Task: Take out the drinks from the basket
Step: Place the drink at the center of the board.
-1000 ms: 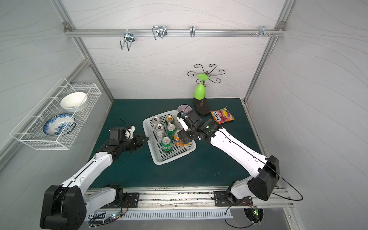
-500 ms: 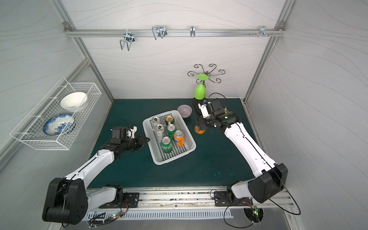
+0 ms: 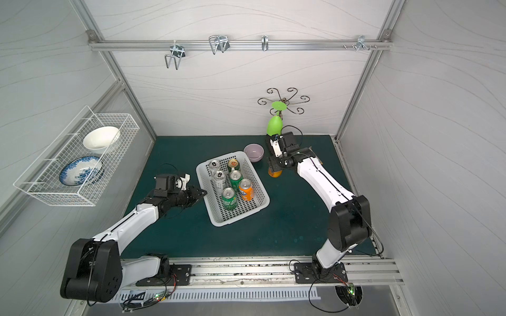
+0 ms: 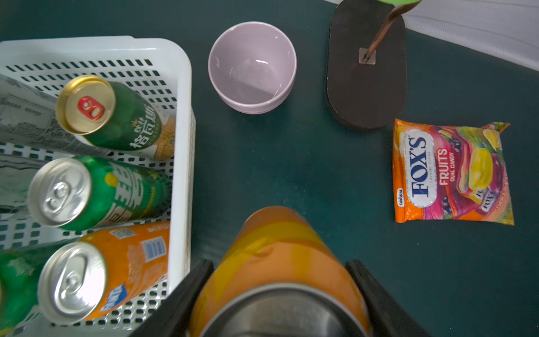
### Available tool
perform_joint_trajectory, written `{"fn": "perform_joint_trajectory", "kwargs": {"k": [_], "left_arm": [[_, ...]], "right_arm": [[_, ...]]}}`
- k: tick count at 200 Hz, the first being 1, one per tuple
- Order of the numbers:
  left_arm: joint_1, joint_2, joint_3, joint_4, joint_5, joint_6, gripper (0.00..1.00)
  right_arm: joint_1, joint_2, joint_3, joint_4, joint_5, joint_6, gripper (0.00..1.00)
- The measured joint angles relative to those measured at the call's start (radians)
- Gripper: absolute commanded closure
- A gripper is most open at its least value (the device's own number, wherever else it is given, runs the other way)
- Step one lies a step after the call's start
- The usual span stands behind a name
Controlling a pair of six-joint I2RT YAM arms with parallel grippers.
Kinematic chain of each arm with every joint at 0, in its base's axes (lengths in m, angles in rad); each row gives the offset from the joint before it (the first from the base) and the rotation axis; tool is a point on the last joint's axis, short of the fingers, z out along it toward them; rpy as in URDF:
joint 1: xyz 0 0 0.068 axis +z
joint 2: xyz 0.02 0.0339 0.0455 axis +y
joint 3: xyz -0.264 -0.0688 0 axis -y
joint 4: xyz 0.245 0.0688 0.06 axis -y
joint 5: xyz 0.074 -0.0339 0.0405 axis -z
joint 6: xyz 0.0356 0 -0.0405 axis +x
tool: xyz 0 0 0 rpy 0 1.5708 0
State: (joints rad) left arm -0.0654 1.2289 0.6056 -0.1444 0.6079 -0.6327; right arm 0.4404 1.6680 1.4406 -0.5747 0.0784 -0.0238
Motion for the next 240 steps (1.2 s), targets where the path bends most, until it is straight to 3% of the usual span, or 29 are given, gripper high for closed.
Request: {"fn": "perform_joint_trajectory", "kwargs": {"k": [93, 170, 240], "left_arm": [[0.000, 0.036, 0.024, 0.023, 0.010, 0.000, 0.67], [0.000, 0.036, 0.027, 0.022, 0.010, 0.000, 0.67], [0.000, 0.035, 0.027, 0.022, 0.010, 0.000, 0.66]], "right_arm": [[-0.001, 0.256, 0.061, 0.138, 0.056, -0.034, 0.46], [-0.013, 0.316, 0.066, 0.207, 0.063, -0.037, 0.45], [-0.020, 0.321, 0.066, 0.220, 0.058, -0.032, 0.29]]}}
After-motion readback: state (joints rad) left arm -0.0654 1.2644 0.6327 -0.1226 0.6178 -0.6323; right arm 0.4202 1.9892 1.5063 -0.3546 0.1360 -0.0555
